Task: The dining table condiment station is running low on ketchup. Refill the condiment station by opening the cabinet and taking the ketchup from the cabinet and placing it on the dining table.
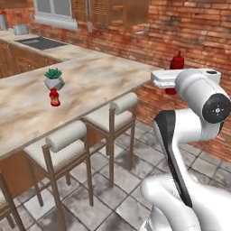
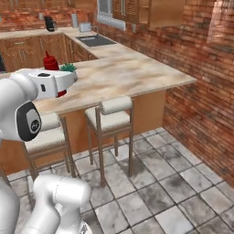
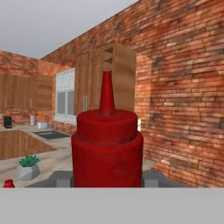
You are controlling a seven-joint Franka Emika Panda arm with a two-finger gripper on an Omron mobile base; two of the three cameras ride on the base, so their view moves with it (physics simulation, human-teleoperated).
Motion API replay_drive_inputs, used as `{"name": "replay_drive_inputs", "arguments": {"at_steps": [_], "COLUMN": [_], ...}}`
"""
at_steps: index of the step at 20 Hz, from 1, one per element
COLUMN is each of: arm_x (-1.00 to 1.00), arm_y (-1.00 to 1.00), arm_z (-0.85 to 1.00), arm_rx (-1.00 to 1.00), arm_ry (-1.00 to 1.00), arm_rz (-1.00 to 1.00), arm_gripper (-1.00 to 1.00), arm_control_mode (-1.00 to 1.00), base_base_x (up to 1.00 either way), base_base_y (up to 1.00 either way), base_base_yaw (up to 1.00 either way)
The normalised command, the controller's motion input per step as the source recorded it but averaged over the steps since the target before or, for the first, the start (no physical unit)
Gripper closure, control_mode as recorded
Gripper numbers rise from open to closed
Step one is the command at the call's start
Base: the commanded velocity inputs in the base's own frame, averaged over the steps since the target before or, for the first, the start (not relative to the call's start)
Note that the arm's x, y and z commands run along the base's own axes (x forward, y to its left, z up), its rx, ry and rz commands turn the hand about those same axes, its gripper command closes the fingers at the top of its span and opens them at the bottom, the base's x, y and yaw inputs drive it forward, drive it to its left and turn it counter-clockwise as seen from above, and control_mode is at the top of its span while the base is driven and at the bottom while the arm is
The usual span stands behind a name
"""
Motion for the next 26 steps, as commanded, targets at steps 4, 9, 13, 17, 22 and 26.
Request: {"name": "replay_drive_inputs", "arguments": {"at_steps": [4,9,13,17,22,26], "arm_x": [0.00,0.00,0.00,0.00,0.00,0.00], "arm_y": [0.00,0.00,0.00,0.00,0.00,0.00], "arm_z": [0.00,0.00,0.00,0.00,0.00,0.00], "arm_rx": [0.00,0.00,0.00,0.00,0.00,0.00], "arm_ry": [0.00,0.00,0.00,0.00,0.00,0.00], "arm_rz": [0.00,0.00,0.00,0.00,0.00,0.00], "arm_gripper": [1.00,1.00,1.00,1.00,1.00,1.00], "arm_control_mode": [1.00,1.00,1.00,1.00,1.00,1.00], "base_base_x": [0.61,0.64,0.58,0.68,0.69,0.41], "base_base_y": [-0.49,-0.34,-0.36,-0.66,-0.72,-0.54], "base_base_yaw": [0.54,0.58,0.55,0.52,0.46,0.34]}}
